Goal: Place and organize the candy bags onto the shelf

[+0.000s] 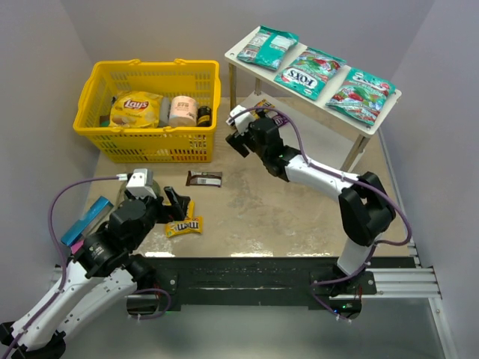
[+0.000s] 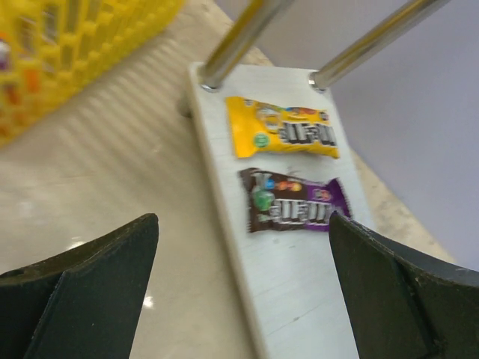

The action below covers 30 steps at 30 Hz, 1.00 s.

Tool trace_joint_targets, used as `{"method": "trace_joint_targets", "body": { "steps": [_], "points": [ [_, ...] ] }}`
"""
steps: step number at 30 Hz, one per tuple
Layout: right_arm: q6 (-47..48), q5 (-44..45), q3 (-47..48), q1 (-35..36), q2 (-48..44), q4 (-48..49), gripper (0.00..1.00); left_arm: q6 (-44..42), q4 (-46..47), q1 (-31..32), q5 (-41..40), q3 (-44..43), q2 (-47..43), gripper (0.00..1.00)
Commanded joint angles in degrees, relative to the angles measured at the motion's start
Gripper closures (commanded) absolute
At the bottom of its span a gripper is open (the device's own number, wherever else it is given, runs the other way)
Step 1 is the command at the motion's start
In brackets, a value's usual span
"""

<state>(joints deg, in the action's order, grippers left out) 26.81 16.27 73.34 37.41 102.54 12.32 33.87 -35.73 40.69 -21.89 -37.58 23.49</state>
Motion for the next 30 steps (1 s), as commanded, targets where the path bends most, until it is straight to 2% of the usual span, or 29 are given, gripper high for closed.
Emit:
{"method": "trace_joint_targets", "body": {
  "steps": [1,3,7,8,9,12,21,30],
  "points": [
    [-19.65,-6.4,1.02,1.97,-6.65,-9.67,0.01,0.58,1.01,0.27,-0.87,-0.65,0.07,0.01],
    [-26.76,-11.5,-1.78,2.05,-7.96,-9.59,0.01,0.67,0.66,0.27,-1.66,-1.17,0.33,0.0],
    [-45.85,-8.36,-4.95,2.05,-8.06,-9.17,0.04,0.85,1.18,0.27,-2.28,-1.18,1.03,0.0],
    [-47.88,-8.45,-6.09,1.97,-7.54,-7.67,0.07,0.85,2.23,0.27,-2.28,-1.0,1.12,0.0],
    [-53.73,-8.62,-7.41,2.05,-6.75,-6.79,0.17,1.02,2.76,0.18,-2.19,-0.65,1.91,0.0],
    [-63.94,-10.99,-7.07,2.32,-1.48,-5.64,0.28,1.55,4.43,0.27,-1.75,-0.39,3.84,0.01],
    [-78.21,-11.7,-4.79,5.57,8.72,-2.21,0.31,1.73,6.11,0.18,-1.05,0.4,4.64,0.0],
    [-81.04,-15.39,-3.03,5.57,14.52,-0.54,0.37,1.73,6.19,0.27,-0.26,1.02,4.29,0.01]
  ]
}}
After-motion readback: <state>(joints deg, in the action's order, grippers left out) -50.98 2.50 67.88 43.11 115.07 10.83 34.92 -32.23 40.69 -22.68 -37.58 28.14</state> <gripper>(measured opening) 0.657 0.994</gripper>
